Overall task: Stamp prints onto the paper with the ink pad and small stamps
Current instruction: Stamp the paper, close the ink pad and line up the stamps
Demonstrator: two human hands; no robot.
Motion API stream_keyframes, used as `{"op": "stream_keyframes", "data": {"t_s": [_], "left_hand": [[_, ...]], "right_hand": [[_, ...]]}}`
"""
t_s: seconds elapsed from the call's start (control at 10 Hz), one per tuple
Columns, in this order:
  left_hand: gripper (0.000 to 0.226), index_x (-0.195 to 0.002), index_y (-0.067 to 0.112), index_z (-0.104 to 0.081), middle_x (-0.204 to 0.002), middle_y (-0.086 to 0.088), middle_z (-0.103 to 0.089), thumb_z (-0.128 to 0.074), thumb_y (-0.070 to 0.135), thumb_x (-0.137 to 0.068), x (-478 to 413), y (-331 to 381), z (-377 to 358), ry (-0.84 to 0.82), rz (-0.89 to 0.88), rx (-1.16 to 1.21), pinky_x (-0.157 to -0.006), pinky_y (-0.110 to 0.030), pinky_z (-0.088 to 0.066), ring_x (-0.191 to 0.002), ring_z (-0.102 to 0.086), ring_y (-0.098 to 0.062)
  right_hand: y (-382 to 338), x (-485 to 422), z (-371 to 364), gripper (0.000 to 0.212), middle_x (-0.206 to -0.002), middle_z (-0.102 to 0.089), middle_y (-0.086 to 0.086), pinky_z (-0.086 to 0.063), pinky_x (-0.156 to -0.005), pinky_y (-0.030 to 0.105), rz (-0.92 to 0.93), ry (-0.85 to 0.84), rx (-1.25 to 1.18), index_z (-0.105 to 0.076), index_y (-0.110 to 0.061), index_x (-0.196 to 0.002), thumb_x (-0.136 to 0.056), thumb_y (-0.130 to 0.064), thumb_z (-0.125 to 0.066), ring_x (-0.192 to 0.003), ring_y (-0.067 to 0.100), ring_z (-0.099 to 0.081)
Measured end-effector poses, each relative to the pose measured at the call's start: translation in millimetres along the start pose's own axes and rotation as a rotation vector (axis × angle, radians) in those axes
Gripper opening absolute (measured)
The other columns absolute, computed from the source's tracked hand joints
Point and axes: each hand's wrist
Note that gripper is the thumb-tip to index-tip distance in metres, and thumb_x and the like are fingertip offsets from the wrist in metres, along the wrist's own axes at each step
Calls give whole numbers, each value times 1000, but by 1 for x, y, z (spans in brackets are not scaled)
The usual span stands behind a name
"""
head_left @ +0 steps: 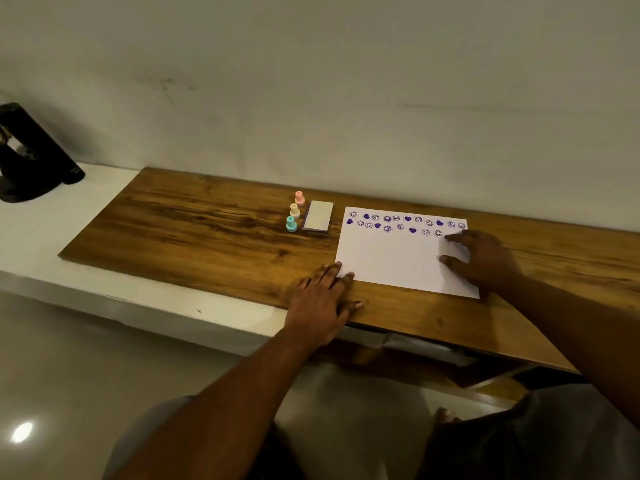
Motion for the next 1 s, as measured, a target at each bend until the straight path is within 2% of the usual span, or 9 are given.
{"op": "stream_keyframes", "data": {"t_s": [0.3, 0.5, 0.6, 0.7, 0.8, 1.0], "left_hand": [[81, -163, 39, -15, -174, 5, -8, -13, 81, -95, 2, 4, -11, 28, 34, 39, -125, -50, -9, -160, -3, -19], [84, -164, 42, -10, -175, 6, -5, -6, 84, -91, 2, 2, -10, 40, 17, 101, -126, -52, -8, -160, 0, -18], [82, -164, 45, -2, -175, 9, 4, -7, 85, -92, 2, 4, -6, 82, 15, 149, -125, -51, -8, -160, -1, -17], [80, -163, 47, 3, -174, 10, 9, -9, 85, -94, -4, 13, -1, 140, 0, 158, -124, -48, -6, -160, 2, -17], [83, -164, 45, 3, -174, 9, 13, -7, 85, -92, -21, 23, 5, 135, -50, 121, -124, -48, -3, -160, 5, -18], [79, -166, 39, -2, -174, 8, 11, -15, 78, -98, -94, 41, 29, 162, -149, 133, -127, -50, -4, -160, 8, -17]], "right_hand": [[2, 3, -6, 62, -153, -48, 5, -41, -110, 52, -16, 11, -30, -55, -37, -141, -87, -65, -62, -140, 33, -42], [-3, 3, 0, 65, -150, -51, 7, -40, -110, 51, -55, 1, -88, -56, -28, -140, -85, -61, -69, -137, 32, -44], [-16, 5, 8, 64, -143, -56, 7, -43, -106, 51, -96, 132, -132, -60, -25, -135, -83, -59, -73, -132, 33, -49], [-37, 7, 8, 53, -133, -63, 4, -44, -103, 49, -20, 243, -214, -64, -27, -126, -83, -56, -74, -125, 30, -54], [-56, 8, -2, 48, -129, -66, 1, -43, -102, 48, 23, 225, -208, -65, -30, -124, -83, -54, -75, -125, 26, -56], [-56, -26, -9, 49, -129, -63, -3, -37, -104, 47, -24, 267, -165, -64, -35, -125, -81, -54, -74, -128, 24, -51]]}}
Point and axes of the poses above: each hand's wrist, its own x-axis away from the middle knuckle, its own z-axis out of the back of the hand, y = z × x
